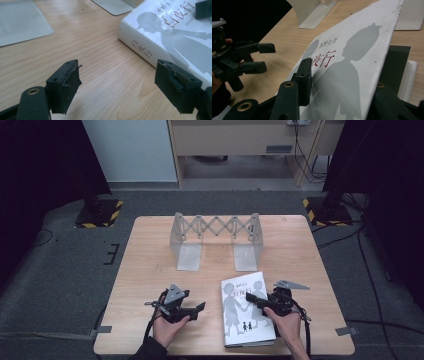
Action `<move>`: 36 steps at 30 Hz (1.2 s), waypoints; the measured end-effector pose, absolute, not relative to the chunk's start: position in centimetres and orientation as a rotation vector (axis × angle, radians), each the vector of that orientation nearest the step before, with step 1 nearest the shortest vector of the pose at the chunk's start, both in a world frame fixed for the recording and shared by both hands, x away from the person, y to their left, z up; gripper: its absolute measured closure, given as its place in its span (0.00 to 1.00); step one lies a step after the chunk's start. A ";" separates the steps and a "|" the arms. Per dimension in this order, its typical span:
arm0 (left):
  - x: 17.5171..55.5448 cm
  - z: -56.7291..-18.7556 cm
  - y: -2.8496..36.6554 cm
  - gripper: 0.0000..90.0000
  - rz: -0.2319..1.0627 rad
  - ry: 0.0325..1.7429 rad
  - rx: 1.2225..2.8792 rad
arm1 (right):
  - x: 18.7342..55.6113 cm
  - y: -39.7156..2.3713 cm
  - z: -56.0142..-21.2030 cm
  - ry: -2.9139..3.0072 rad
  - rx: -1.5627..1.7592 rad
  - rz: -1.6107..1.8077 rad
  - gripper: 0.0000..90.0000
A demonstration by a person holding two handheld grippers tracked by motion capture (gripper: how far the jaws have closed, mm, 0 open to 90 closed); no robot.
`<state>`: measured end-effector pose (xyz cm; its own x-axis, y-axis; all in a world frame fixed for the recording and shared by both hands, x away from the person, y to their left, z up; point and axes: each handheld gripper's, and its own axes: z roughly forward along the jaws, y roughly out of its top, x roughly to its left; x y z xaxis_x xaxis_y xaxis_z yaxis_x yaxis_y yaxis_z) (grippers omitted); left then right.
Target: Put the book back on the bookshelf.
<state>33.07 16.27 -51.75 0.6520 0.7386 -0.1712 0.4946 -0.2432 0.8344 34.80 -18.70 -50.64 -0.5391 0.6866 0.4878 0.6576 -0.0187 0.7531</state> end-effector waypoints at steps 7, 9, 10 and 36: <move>33.0 -52.2 14.0 0.20 0.240 0.922 1.923 | 34.8 -18.8 -50.2 2.164 1.500 1.686 0.73; 33.0 -52.3 13.5 0.20 0.213 0.908 1.928 | 34.7 -18.7 -50.0 2.162 1.499 1.699 0.74; 33.0 -52.4 13.2 0.20 0.191 0.906 1.922 | 34.8 -18.7 -49.9 2.159 1.488 1.708 0.75; 33.0 -53.4 9.7 0.00 -0.060 0.827 1.863 | 33.9 -18.9 -48.4 2.132 1.364 1.894 0.88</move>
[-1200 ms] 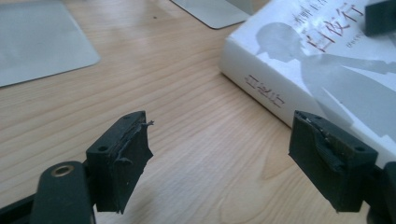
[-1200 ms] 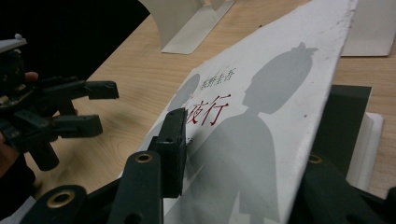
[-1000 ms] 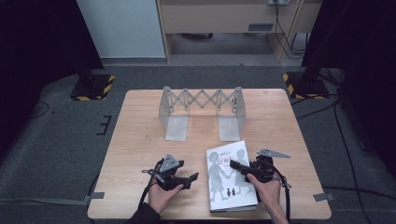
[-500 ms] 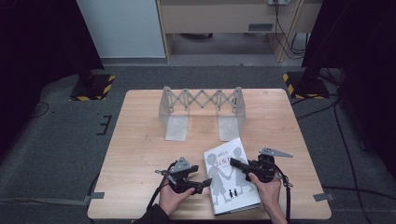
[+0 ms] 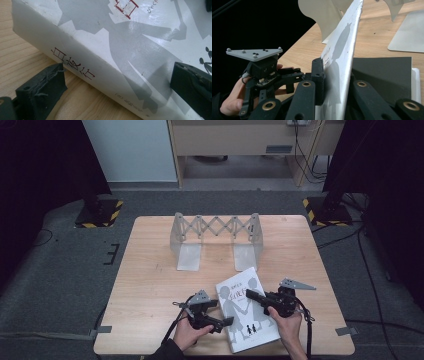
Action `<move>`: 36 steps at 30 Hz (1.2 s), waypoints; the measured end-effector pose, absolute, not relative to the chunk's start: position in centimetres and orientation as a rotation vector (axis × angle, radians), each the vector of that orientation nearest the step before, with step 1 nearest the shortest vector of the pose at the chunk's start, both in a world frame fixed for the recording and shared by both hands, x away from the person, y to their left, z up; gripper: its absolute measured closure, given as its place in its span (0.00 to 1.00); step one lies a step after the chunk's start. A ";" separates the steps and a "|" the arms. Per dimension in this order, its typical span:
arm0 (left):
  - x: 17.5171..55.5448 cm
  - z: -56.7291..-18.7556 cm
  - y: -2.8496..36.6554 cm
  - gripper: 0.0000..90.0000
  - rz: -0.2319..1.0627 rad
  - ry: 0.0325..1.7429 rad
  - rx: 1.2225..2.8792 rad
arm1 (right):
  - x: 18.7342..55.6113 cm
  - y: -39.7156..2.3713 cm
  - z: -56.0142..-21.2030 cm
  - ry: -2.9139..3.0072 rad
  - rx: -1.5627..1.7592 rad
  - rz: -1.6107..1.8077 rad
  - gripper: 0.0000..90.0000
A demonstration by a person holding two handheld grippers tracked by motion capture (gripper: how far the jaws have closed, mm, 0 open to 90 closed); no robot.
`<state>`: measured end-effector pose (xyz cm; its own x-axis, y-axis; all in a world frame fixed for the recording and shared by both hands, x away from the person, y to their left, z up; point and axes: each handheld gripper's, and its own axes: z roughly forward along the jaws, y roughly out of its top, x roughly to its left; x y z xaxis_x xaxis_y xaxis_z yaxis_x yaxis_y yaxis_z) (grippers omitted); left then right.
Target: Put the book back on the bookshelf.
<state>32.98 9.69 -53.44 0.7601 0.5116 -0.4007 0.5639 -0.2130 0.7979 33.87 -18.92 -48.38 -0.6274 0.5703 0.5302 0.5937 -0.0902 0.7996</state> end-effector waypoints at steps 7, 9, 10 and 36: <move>33.3 -54.1 9.9 0.00 -0.158 0.845 1.819 | 33.8 -19.0 -48.3 -2.105 -1.312 -1.886 0.89; 33.4 -54.1 9.9 0.00 -0.173 0.841 1.818 | 33.8 -19.0 -48.2 -2.106 -1.303 -1.888 0.89; 33.4 -54.2 9.9 0.00 -0.206 0.822 1.815 | 33.8 -19.0 -48.2 -2.102 -1.275 -1.895 0.89; 33.6 -54.5 9.6 0.02 -0.245 0.903 1.826 | 34.3 -19.0 -50.5 -2.468 -1.357 -1.772 0.39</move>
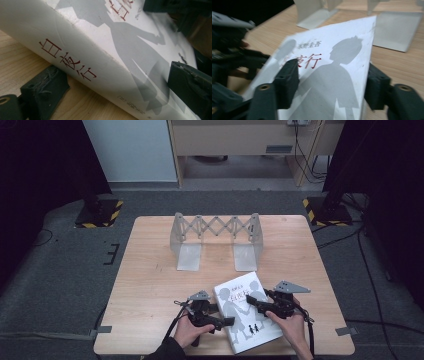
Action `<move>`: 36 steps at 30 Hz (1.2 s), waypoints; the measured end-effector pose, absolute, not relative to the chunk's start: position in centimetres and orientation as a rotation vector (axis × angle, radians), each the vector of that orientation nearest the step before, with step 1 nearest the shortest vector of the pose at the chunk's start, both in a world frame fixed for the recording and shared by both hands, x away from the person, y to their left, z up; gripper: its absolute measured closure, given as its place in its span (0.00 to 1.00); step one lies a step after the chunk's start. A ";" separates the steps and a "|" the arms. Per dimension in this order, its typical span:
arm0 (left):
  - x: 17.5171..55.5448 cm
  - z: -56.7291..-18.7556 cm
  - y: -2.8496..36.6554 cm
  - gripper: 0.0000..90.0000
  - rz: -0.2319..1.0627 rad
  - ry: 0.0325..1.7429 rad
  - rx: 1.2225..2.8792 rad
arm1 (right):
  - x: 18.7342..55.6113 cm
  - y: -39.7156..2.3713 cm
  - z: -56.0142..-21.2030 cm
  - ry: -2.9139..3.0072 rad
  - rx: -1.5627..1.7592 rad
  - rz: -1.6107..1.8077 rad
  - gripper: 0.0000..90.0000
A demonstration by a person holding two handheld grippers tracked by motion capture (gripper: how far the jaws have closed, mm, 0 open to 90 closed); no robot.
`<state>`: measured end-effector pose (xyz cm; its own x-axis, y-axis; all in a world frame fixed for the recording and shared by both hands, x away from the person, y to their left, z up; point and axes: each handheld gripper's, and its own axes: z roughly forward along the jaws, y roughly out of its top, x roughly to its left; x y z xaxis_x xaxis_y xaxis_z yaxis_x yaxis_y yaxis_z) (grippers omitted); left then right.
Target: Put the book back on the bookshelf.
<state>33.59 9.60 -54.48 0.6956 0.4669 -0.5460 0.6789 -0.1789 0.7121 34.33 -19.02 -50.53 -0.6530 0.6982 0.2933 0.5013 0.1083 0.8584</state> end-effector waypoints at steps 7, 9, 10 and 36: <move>33.6 -54.5 9.6 0.05 -0.238 0.914 1.823 | 34.6 -19.9 -51.7 2.225 1.260 1.507 0.36; 33.6 -54.5 9.6 0.05 -0.238 0.916 1.821 | 34.6 -19.9 -51.8 2.229 1.285 1.504 0.35; 33.6 -54.5 9.6 0.05 -0.241 0.929 1.805 | 34.6 -19.9 -51.9 2.240 1.272 1.474 0.35; 34.0 -54.4 9.1 0.00 -0.275 0.958 1.787 | 35.1 -20.4 -52.8 2.258 1.414 1.568 0.33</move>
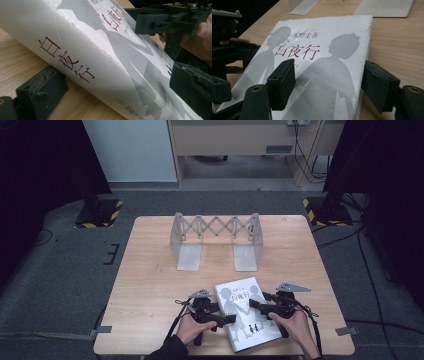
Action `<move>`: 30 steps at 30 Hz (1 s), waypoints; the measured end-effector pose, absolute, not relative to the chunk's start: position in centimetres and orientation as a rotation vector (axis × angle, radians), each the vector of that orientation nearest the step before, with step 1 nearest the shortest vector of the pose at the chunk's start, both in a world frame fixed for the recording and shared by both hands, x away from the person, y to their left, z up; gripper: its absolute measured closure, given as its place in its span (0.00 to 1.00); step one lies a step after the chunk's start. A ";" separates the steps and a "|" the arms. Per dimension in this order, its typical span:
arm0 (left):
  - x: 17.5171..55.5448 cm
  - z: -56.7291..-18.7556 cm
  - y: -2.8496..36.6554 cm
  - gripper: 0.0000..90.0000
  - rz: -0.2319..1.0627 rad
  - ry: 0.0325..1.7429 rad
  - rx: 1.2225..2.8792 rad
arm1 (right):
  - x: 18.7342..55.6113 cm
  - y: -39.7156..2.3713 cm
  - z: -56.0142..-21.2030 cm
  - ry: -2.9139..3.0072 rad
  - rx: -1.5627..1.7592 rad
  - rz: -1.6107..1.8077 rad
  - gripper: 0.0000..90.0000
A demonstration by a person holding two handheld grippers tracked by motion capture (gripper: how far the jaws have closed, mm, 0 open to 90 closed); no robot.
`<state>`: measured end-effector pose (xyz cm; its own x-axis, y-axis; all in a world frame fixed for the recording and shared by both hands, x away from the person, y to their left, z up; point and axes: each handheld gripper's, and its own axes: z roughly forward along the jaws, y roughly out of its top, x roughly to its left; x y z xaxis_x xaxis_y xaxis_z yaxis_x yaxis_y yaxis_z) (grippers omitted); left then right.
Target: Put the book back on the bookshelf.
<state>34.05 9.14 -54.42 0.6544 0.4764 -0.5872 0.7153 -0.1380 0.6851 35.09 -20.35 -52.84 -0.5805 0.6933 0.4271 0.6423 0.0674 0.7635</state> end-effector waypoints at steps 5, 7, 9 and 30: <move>34.2 -54.4 9.4 0.08 -0.254 0.968 1.796 | 35.3 -20.3 -53.0 2.257 1.444 1.591 0.33; 34.1 -54.4 9.5 0.10 -0.249 0.980 1.789 | 35.3 -20.2 -53.1 2.255 1.447 1.601 0.33; 34.1 -54.3 9.5 0.11 -0.251 0.995 1.783 | 35.3 -20.1 -53.1 2.257 1.442 1.603 0.33; 33.9 -52.1 10.7 0.27 -0.159 1.017 1.723 | 34.9 -20.0 -50.9 2.131 1.280 1.695 0.51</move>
<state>33.91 10.73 -52.13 0.6255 0.5469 -0.5565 0.6909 -0.0569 0.7207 34.90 -20.03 -50.95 -0.6310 0.6746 0.3831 0.5253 0.0081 0.8509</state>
